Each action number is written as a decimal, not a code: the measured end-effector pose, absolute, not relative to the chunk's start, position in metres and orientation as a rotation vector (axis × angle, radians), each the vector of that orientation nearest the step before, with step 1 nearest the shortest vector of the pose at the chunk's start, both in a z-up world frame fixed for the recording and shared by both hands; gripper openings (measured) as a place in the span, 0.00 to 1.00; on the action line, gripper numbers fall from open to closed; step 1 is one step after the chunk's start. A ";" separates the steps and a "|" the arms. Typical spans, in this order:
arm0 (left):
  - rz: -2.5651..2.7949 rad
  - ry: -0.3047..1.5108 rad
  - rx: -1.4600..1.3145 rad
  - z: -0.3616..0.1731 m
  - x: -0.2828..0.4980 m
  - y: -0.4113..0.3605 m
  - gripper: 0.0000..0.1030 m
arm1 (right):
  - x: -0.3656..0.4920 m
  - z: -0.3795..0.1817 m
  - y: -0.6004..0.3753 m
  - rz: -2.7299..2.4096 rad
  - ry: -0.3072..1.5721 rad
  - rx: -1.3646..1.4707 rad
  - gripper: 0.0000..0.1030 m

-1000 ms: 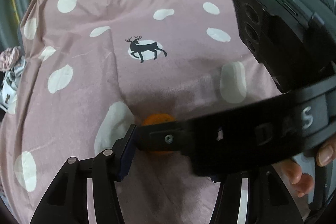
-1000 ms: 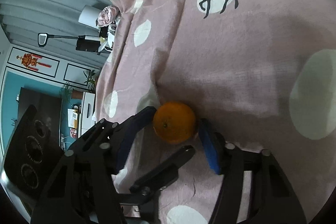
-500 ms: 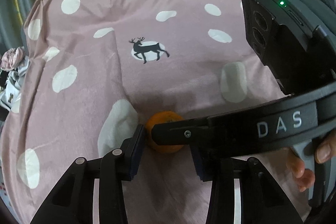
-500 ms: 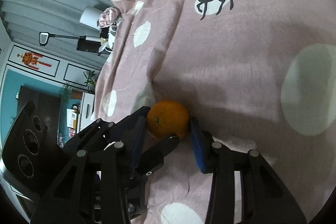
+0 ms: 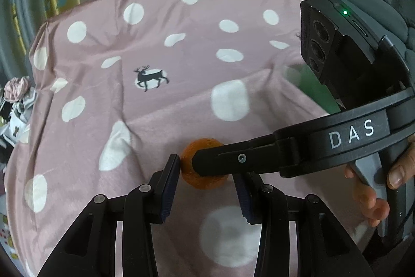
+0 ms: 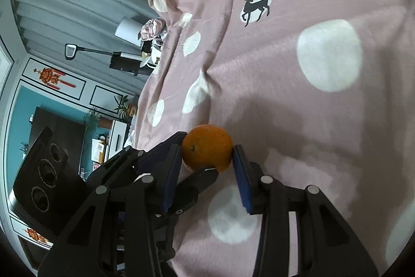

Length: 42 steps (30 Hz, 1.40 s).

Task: Organize fruits
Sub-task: 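Lift the orange with the right tool and carry it over the teal bowl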

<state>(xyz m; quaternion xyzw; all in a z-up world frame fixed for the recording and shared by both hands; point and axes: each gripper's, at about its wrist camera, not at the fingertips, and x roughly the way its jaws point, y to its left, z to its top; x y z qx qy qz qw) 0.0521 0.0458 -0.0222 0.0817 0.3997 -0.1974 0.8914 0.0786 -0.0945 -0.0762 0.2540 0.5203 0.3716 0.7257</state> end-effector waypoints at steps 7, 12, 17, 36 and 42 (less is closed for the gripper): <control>-0.444 0.805 0.175 -0.010 0.022 0.026 0.41 | 0.052 -0.068 -0.120 0.812 1.121 0.573 0.39; -0.471 0.787 0.187 0.001 0.010 0.011 0.41 | 0.037 -0.059 -0.141 0.796 1.088 0.598 0.39; -0.495 0.757 0.208 0.013 -0.001 -0.008 0.41 | 0.025 -0.048 -0.164 0.779 1.044 0.617 0.38; -0.585 0.677 0.261 0.047 -0.007 -0.071 0.41 | 0.011 -0.021 -0.236 0.709 0.893 0.691 0.36; -0.617 0.665 0.278 0.052 -0.002 -0.093 0.41 | 0.011 -0.018 -0.260 0.681 0.862 0.716 0.36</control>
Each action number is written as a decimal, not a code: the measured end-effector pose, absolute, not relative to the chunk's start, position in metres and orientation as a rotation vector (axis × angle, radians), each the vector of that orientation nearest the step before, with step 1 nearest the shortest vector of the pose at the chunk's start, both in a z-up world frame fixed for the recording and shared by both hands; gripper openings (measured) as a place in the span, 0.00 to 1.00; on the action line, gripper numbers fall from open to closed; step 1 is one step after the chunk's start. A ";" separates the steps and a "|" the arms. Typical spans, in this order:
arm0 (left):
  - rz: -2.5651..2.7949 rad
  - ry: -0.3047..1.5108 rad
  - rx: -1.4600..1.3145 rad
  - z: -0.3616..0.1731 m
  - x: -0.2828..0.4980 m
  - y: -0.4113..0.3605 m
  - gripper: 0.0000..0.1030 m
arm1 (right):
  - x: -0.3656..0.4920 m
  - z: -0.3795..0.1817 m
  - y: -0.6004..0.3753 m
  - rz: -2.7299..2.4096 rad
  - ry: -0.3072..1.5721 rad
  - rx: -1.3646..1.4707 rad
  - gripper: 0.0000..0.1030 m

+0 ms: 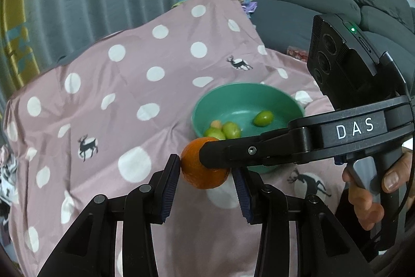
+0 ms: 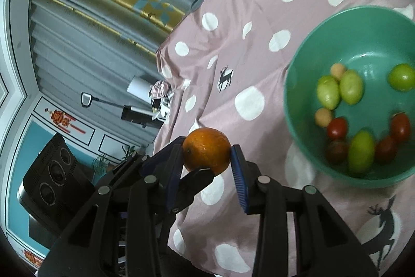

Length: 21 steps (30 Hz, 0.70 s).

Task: Organize fruits
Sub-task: 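Lift the orange with the right tool and carry it over the teal bowl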

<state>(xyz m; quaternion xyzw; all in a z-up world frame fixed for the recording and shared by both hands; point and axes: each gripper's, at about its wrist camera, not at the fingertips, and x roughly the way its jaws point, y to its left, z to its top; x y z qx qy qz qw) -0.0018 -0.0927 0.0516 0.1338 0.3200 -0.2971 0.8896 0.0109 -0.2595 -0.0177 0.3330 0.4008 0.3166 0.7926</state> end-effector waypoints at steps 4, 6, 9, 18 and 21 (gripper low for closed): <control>-0.640 0.656 0.293 0.053 0.002 -0.107 0.41 | 0.011 -0.017 -0.274 0.659 0.842 0.735 0.36; -0.650 0.657 0.301 0.053 0.004 -0.114 0.41 | 0.011 -0.017 -0.280 0.650 0.835 0.744 0.36; -0.664 0.659 0.305 0.053 0.007 -0.122 0.41 | 0.012 -0.019 -0.289 0.635 0.825 0.757 0.36; -0.693 0.674 0.318 0.046 0.018 -0.144 0.41 | 0.015 -0.027 -0.313 0.601 0.815 0.791 0.36; -0.699 0.680 0.321 0.044 0.021 -0.150 0.41 | 0.016 -0.030 -0.318 0.595 0.815 0.798 0.36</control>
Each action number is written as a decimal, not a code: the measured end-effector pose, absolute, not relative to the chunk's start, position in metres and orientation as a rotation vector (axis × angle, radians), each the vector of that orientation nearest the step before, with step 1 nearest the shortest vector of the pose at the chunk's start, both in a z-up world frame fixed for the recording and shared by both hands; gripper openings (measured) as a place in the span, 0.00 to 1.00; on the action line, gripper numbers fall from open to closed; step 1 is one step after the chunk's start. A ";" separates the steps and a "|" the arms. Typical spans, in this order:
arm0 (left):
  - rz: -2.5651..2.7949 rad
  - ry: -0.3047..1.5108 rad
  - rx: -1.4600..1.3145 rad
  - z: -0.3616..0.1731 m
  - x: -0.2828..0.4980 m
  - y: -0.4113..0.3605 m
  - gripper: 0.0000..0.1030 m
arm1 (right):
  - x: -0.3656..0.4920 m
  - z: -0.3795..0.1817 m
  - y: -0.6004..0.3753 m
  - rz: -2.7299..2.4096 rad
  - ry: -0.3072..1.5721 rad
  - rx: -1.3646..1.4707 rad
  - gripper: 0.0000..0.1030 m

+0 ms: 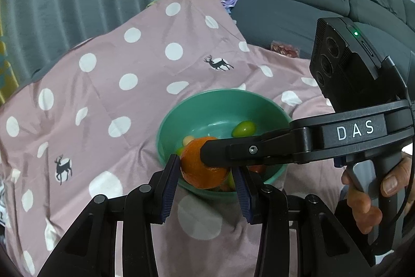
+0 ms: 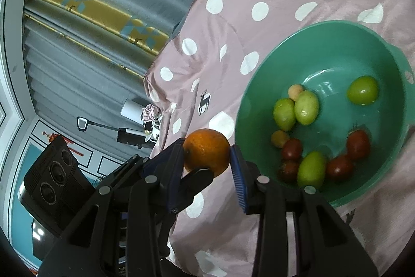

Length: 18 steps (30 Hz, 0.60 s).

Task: Organize fruits
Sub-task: 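Lift the orange with the right tool and carry it over the teal bowl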

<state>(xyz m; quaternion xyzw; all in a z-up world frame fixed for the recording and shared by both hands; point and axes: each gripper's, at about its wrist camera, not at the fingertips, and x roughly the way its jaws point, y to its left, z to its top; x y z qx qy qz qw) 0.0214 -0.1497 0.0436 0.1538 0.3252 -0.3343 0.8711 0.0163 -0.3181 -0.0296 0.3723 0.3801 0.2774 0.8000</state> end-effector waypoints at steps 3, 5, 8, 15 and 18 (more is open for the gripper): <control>-0.704 0.684 0.323 0.042 0.024 -0.154 0.41 | 0.018 -0.032 -0.324 0.588 0.814 0.807 0.36; -0.707 0.686 0.326 0.041 0.027 -0.158 0.41 | 0.017 -0.033 -0.327 0.584 0.814 0.810 0.36; -0.712 0.690 0.327 0.039 0.029 -0.162 0.41 | 0.018 -0.034 -0.331 0.577 0.812 0.817 0.36; -0.720 0.698 0.326 0.036 0.036 -0.171 0.41 | 0.023 -0.036 -0.340 0.565 0.813 0.819 0.36; -0.723 0.704 0.327 0.034 0.038 -0.174 0.41 | 0.025 -0.038 -0.344 0.560 0.818 0.822 0.36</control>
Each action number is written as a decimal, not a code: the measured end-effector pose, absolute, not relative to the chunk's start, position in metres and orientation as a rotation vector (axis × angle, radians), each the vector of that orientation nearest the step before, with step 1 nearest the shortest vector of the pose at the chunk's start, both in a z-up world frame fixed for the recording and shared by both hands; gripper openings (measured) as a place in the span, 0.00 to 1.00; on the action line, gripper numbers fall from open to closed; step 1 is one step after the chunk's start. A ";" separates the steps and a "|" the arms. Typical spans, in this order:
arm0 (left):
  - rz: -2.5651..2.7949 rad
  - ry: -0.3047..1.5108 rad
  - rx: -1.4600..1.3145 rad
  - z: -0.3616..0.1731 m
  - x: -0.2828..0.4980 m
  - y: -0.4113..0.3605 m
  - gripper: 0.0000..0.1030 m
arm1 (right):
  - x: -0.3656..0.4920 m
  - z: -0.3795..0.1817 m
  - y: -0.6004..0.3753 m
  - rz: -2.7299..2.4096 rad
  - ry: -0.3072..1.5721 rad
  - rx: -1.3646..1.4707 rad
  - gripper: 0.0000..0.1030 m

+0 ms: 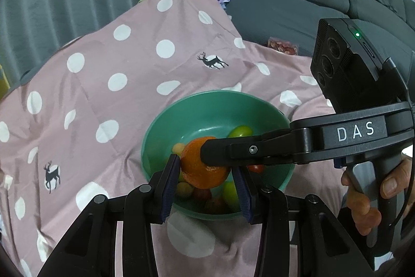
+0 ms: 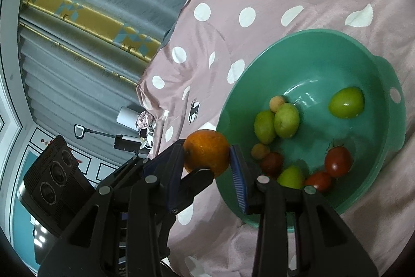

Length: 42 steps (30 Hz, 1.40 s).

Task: Organize fruits
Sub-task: 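Lift the orange with the right tool and carry it over the teal bowl, then lower the held orange into the teal bowl with the right tool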

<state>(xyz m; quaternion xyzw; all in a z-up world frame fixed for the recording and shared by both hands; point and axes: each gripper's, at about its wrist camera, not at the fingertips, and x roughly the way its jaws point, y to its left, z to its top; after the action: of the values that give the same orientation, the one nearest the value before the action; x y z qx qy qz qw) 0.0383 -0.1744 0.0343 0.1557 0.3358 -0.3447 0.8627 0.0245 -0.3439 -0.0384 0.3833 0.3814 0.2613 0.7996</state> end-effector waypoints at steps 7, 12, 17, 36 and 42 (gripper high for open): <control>-0.729 0.720 0.327 0.029 0.043 -0.182 0.41 | 0.029 -0.044 -0.350 0.549 0.826 0.825 0.36; -0.735 0.729 0.321 0.028 0.048 -0.184 0.41 | 0.032 -0.046 -0.354 0.540 0.831 0.830 0.36; -0.741 0.737 0.311 0.025 0.051 -0.186 0.41 | 0.034 -0.046 -0.356 0.531 0.834 0.828 0.36; -0.754 0.759 0.305 0.021 0.065 -0.196 0.41 | 0.046 -0.041 -0.361 0.492 0.859 0.765 0.36; -0.761 0.772 0.299 0.020 0.071 -0.198 0.41 | 0.048 -0.041 -0.361 0.479 0.869 0.753 0.36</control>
<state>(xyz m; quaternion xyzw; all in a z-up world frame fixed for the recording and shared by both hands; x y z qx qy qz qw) 0.0713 -0.1982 0.0195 0.1419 0.3660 -0.3609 0.8460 0.0480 -0.3607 -0.0407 0.3527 0.4068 0.2241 0.8123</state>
